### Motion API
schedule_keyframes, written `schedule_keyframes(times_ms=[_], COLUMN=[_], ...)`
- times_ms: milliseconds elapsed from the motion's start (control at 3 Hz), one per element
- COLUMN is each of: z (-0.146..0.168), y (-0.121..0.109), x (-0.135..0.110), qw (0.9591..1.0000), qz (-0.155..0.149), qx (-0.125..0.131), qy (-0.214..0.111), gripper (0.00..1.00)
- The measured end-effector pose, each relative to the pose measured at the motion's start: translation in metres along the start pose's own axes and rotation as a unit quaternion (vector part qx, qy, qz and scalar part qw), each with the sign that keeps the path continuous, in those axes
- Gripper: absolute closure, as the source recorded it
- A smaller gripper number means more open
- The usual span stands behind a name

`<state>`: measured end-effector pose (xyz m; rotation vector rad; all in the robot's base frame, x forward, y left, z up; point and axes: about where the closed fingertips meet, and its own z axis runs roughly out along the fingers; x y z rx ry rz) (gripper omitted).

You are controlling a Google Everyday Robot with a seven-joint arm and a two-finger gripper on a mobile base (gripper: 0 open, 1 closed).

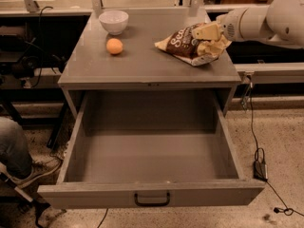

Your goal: Pick brown chip bag from top drawer and place on counter

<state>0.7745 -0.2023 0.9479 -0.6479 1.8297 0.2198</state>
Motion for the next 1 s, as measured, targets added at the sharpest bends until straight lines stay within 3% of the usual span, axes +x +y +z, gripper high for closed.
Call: schedule_keyframes(times_ms=[333, 667, 1000], z=[-0.007, -0.035, -0.099], y=[-0.001, -0.002, -0.014], x=[-0.001, -0.005, -0.019], qw=[1.0000, 0.9996, 0.9968], qz=[0.000, -0.002, 0.001], qx=[0.000, 0.006, 0.028], qy=[-0.006, -0.026, -0.075], gripper=[0.00, 0.00, 0.00])
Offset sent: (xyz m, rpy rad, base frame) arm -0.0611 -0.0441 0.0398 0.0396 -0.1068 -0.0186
